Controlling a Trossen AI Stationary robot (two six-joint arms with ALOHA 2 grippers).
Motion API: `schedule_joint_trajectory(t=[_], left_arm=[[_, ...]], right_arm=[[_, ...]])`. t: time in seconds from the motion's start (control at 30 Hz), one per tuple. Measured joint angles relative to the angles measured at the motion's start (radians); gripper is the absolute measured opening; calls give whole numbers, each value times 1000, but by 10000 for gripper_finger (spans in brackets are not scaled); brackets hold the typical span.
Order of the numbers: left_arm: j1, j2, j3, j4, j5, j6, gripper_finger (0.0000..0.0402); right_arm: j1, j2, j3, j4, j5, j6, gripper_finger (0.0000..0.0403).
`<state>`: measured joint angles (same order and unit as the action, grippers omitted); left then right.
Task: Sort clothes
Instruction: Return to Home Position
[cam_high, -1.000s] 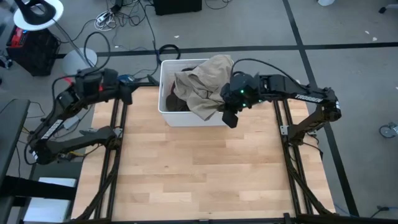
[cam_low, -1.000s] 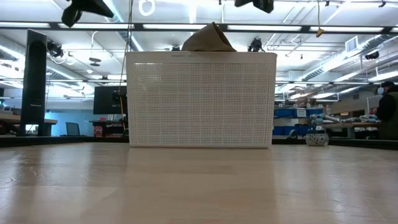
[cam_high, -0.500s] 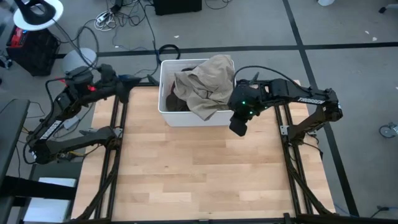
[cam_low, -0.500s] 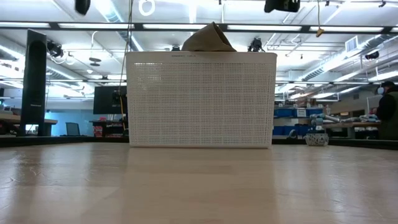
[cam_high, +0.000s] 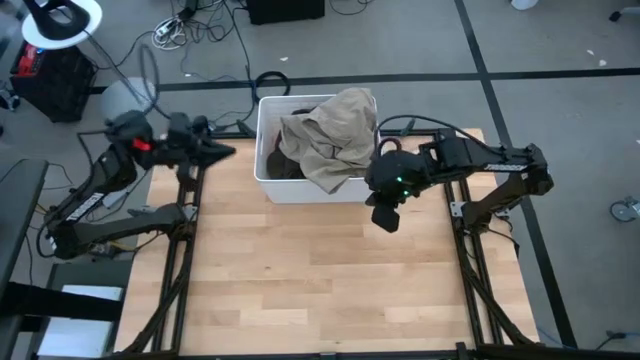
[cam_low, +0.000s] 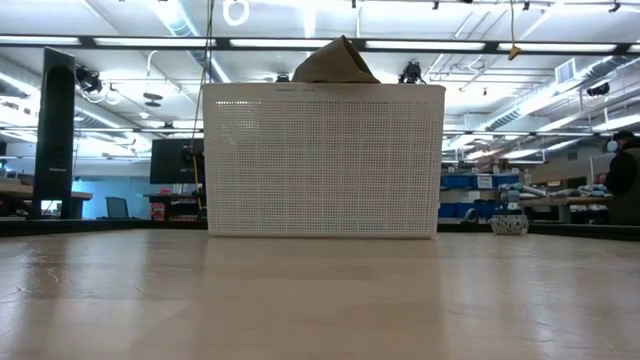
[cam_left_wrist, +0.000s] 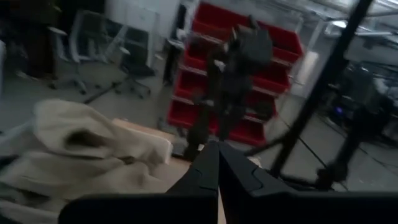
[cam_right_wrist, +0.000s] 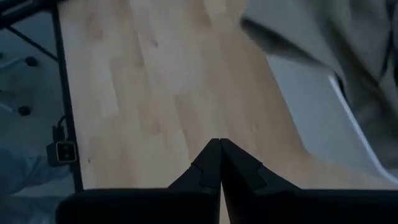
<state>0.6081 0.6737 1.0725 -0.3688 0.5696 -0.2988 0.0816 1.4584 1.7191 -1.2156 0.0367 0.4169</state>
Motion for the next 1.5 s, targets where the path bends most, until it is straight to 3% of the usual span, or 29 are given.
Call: schedule_joint_trajectory(t=[0.17,0.37,0.5,0.67,0.83,1.1,1.27,1.5], left_arm=[[-154,-11,-98,111,-124,-1,6],[-380,-14,-186,157,-375,14,6],[-509,-15,-230,203,-505,46,6],[-610,-31,-298,241,-554,70,6],[-639,-109,-386,251,-637,54,6],[-639,-309,-573,269,-636,38,6],[-634,-387,-662,257,-709,183,6],[-635,-394,-723,242,-720,152,6]], right_arm=[[71,-41,0,53,142,1,7],[130,-93,-16,81,177,8,8],[160,-157,-152,209,204,14,7],[175,-279,-426,469,200,68,8],[176,-409,-673,684,161,123,7],[166,-605,-974,963,169,84,8],[147,-686,-1124,1027,214,-6,7],[130,-739,-1321,1107,296,79,8]])
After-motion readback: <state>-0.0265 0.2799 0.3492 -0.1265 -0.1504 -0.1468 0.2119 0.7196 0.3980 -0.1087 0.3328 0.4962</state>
